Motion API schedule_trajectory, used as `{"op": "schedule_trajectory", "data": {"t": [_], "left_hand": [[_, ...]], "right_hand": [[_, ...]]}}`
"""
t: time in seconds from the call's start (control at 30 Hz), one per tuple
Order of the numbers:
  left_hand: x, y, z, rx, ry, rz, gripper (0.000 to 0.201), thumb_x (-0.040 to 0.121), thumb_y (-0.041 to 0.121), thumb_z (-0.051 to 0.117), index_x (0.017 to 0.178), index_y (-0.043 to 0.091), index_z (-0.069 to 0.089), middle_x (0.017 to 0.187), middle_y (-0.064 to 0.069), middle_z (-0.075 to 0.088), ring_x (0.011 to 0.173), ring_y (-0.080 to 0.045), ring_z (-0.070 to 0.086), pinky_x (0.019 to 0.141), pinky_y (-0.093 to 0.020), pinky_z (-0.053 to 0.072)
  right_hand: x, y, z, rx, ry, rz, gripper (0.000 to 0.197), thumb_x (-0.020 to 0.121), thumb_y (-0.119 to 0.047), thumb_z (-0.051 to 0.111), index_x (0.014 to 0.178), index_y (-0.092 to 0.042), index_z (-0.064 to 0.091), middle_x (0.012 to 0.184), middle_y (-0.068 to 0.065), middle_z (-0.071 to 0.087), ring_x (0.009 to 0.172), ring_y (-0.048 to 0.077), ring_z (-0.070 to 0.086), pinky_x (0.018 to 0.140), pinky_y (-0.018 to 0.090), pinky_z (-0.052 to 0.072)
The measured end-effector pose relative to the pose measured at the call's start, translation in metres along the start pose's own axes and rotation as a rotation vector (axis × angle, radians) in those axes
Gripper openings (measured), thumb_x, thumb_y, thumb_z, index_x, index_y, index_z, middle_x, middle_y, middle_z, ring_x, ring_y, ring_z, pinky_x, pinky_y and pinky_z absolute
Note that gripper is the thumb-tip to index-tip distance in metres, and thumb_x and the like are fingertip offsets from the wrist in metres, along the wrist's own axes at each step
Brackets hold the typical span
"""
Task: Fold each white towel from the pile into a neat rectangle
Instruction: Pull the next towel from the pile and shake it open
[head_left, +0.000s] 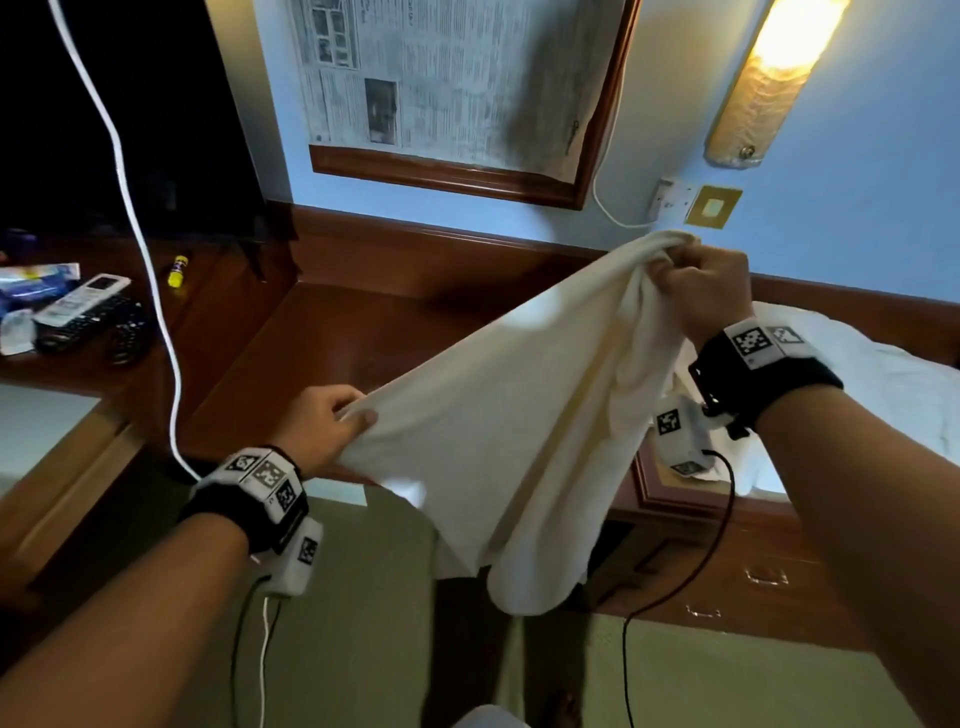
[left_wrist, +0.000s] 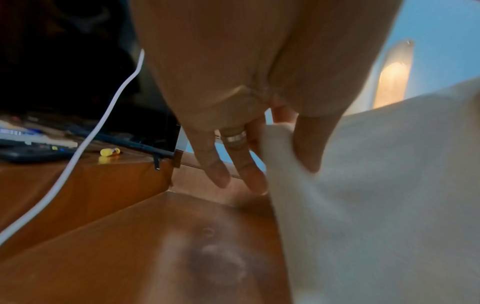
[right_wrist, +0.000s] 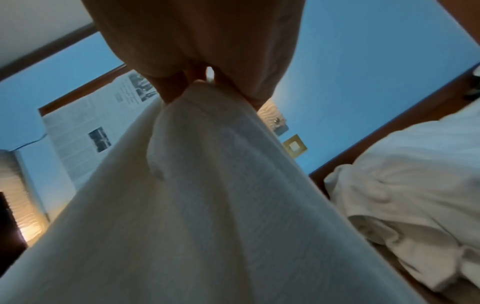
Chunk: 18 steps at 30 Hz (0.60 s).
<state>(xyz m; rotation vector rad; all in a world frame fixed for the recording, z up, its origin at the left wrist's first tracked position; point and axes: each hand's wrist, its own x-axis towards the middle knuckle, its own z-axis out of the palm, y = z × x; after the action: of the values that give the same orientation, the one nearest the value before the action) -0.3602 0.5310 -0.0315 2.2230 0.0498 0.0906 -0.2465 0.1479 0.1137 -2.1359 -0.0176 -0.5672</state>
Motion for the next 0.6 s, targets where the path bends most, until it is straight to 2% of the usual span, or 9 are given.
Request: {"op": "schedule_trajectory", "data": {"t": [0.07,0.1,0.17,0.27,0.4,0.43,0.5,0.57,0.6], "left_hand": [[0.002,-0.008,-0.010,0.214,-0.156,-0.058,0.013,0.093,0.021,0.069,0.081,0.018,0.069,0.078,-0.001,0.067,0.077,-0.021,0.063,0.062,-0.029,0.041],[0.001,-0.012,-0.012,0.254,-0.174,-0.090,0.015,0.094,0.022,0.068,0.079,0.019,0.069,0.076,-0.002,0.067,0.077,-0.022,0.062,0.062,-0.030,0.040],[-0.001,-0.018,-0.015,0.206,-0.062,-0.124,0.017,0.095,0.022,0.066,0.079,0.016,0.069,0.078,-0.007,0.067,0.078,-0.029,0.062,0.064,-0.035,0.042],[-0.003,-0.020,-0.020,0.017,0.290,-0.179,0.017,0.095,0.027,0.068,0.084,0.013,0.069,0.083,-0.009,0.066,0.079,-0.030,0.060,0.066,-0.037,0.041],[0.007,-0.022,-0.026,-0.414,0.602,-0.328,0.020,0.079,0.040,0.080,0.076,0.022,0.073,0.083,-0.010,0.070,0.077,-0.024,0.066,0.077,-0.044,0.059],[0.011,-0.023,-0.028,-0.429,0.635,-0.335,0.020,0.076,0.044,0.080,0.075,0.024,0.075,0.084,-0.009,0.071,0.077,-0.023,0.066,0.080,-0.047,0.060],[0.012,-0.018,-0.032,-0.386,0.643,-0.348,0.019,0.081,0.043,0.075,0.082,0.024,0.076,0.084,-0.008,0.068,0.076,-0.020,0.061,0.081,-0.048,0.057],[0.009,-0.019,-0.034,-0.219,0.587,-0.351,0.021,0.091,0.034,0.068,0.100,0.017,0.076,0.084,-0.009,0.062,0.078,-0.021,0.056,0.076,-0.041,0.052],[0.008,-0.026,-0.035,-0.147,0.557,-0.355,0.024,0.094,0.031,0.064,0.102,0.011,0.075,0.081,-0.011,0.058,0.078,-0.021,0.053,0.071,-0.036,0.048]], "right_hand": [[-0.004,0.011,-0.001,0.032,0.013,0.051,0.018,0.085,-0.024,0.067,0.082,-0.008,0.074,0.071,0.001,0.060,0.070,0.013,0.051,0.071,0.030,0.044],[-0.007,0.015,-0.001,0.043,0.002,0.073,0.016,0.086,-0.022,0.067,0.080,-0.010,0.073,0.071,0.000,0.060,0.069,0.012,0.052,0.071,0.028,0.044],[-0.016,0.024,-0.002,0.028,-0.062,0.120,0.010,0.088,-0.019,0.068,0.081,-0.015,0.073,0.077,0.001,0.063,0.076,0.015,0.056,0.077,0.029,0.047],[-0.033,0.040,-0.005,0.008,-0.158,0.200,0.007,0.090,-0.019,0.069,0.084,-0.019,0.073,0.093,0.006,0.067,0.089,0.023,0.059,0.087,0.035,0.049],[-0.057,0.068,0.000,-0.009,-0.344,0.289,0.013,0.090,-0.020,0.069,0.078,-0.023,0.071,0.096,0.012,0.070,0.090,0.027,0.063,0.089,0.041,0.052],[-0.063,0.076,0.003,-0.052,-0.385,0.289,0.012,0.090,-0.024,0.069,0.077,-0.023,0.071,0.096,0.010,0.070,0.091,0.027,0.064,0.089,0.042,0.053],[-0.074,0.095,0.009,-0.113,-0.387,0.308,0.013,0.090,-0.027,0.067,0.078,-0.024,0.067,0.087,0.003,0.067,0.087,0.026,0.064,0.085,0.041,0.053],[-0.087,0.117,0.013,-0.168,-0.325,0.335,0.021,0.093,-0.021,0.064,0.073,-0.025,0.059,0.080,0.003,0.062,0.084,0.030,0.063,0.079,0.042,0.054],[-0.093,0.131,0.013,-0.214,-0.288,0.346,0.024,0.093,-0.018,0.062,0.070,-0.023,0.057,0.079,0.007,0.062,0.084,0.032,0.064,0.078,0.043,0.055]]}}
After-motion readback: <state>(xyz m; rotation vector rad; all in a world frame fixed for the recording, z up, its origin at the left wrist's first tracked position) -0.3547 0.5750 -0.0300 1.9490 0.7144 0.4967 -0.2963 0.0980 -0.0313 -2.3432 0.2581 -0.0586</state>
